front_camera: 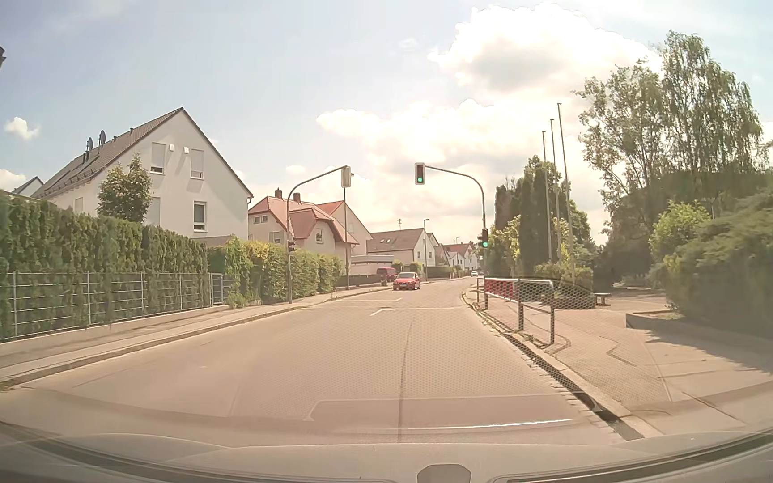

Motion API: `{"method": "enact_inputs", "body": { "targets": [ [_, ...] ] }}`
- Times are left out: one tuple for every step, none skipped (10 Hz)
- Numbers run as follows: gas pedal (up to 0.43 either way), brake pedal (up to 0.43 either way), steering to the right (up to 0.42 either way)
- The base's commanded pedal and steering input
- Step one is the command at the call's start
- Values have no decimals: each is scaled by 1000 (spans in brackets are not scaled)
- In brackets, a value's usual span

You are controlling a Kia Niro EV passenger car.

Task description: Follow the waypoints while adhering to traffic rules and regulations

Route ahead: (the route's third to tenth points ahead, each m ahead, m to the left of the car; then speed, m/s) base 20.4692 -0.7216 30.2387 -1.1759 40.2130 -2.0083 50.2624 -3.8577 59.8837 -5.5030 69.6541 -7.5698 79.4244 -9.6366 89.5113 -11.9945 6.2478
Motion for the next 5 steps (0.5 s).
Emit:
{"method": "enact_inputs", "body": {
  "targets": [
    [189, 0, 14],
    [177, 0, 15],
    [177, 0, 15],
    [177, 0, 15],
    [177, 0, 15]
  ]
}}
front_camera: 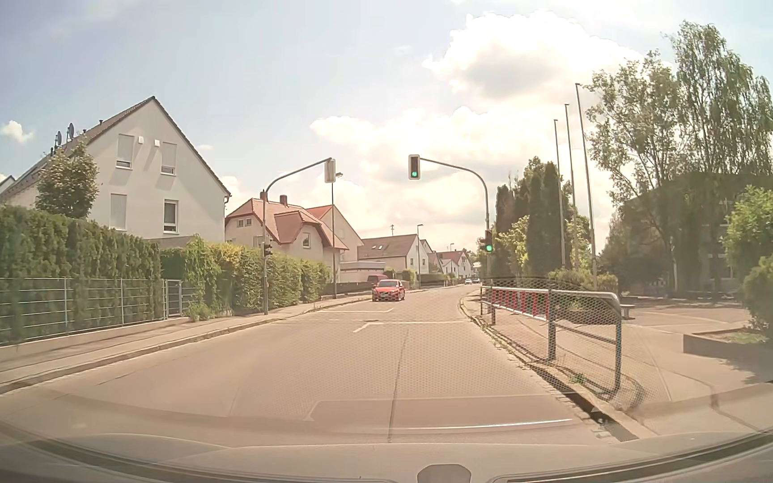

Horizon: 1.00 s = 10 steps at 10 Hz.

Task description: Follow the waypoints while adhering to traffic rules and regulations

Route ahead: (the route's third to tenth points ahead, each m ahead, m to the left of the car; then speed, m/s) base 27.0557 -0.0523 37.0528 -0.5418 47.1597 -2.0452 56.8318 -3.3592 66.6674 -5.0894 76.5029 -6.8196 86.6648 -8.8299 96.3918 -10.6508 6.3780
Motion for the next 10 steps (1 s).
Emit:
{"method": "enact_inputs", "body": {
  "targets": [
    [177, 0, 17],
    [177, 0, 19],
    [177, 0, 18],
    [177, 0, 15],
    [177, 0, 12],
    [177, 0, 12],
    [177, 0, 16],
    [177, 0, 17],
    [177, 0, 16],
    [177, 0, 14]
  ]
}}
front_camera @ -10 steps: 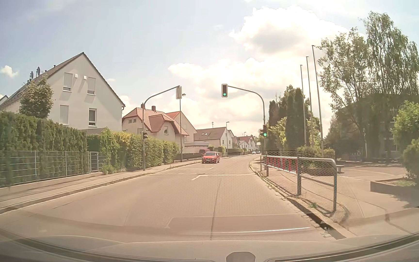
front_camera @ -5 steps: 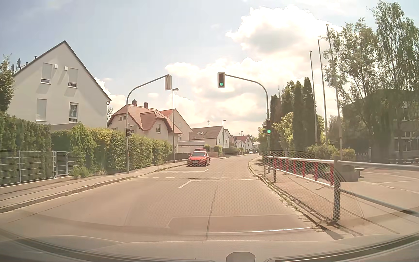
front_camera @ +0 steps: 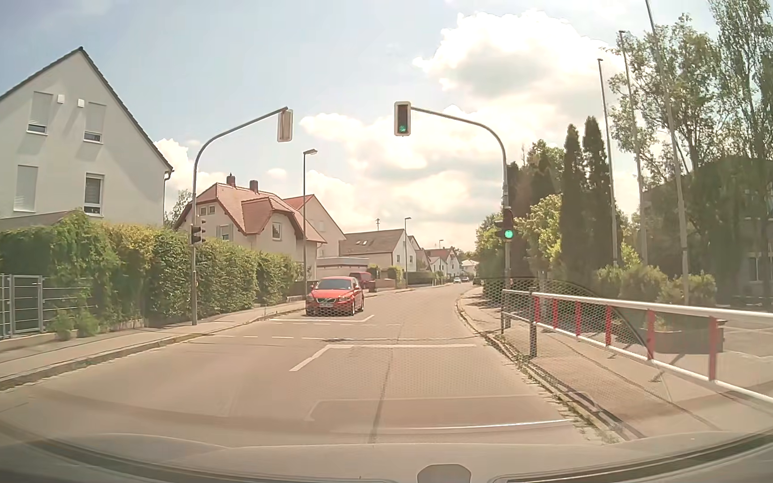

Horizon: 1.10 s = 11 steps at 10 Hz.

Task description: Follow the waypoints while adhering to traffic rules and regulations

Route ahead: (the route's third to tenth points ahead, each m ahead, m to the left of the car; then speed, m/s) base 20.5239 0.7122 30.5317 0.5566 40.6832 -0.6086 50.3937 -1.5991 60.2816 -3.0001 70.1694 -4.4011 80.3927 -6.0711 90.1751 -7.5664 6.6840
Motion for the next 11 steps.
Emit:
{"method": "enact_inputs", "body": {
  "targets": [
    [177, 0, 12],
    [177, 0, 11],
    [177, 0, 11],
    [177, 0, 11],
    [177, 0, 9],
    [177, 0, 8],
    [177, 0, 7],
    [177, 0, 6],
    [177, 0, 6],
    [177, 0, 6],
    [177, 0, 6]
  ]
}}
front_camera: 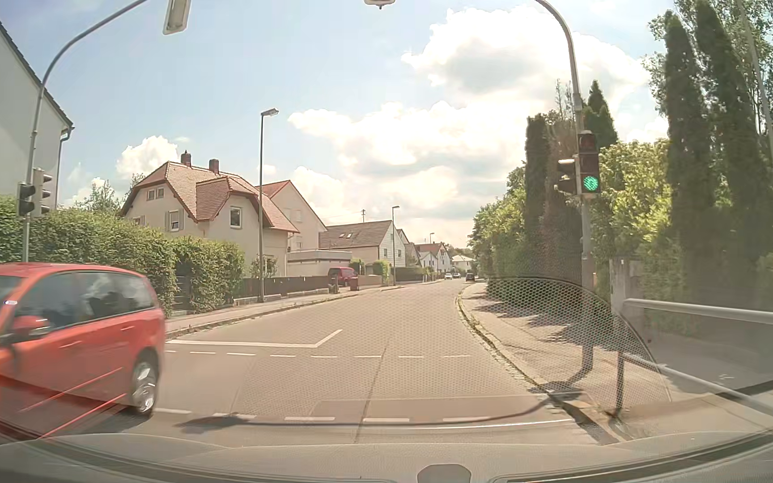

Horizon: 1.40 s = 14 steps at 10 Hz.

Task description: Follow the waypoints while adhering to traffic rules and regulations

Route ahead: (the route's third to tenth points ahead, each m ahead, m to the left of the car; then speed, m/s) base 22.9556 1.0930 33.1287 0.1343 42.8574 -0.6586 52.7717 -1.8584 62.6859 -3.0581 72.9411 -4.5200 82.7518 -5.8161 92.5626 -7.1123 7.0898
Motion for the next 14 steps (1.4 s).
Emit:
{"method": "enact_inputs", "body": {
  "targets": [
    [177, 0, 5],
    [177, 0, 4],
    [177, 0, 4],
    [177, 0, 4],
    [177, 0, 4],
    [177, 0, 4],
    [177, 0, 4],
    [177, 0, 4],
    [177, 0, 4],
    [177, 0, 7],
    [177, 0, 8],
    [177, 0, 9],
    [177, 0, 12],
    [177, 0, 12]
  ]
}}
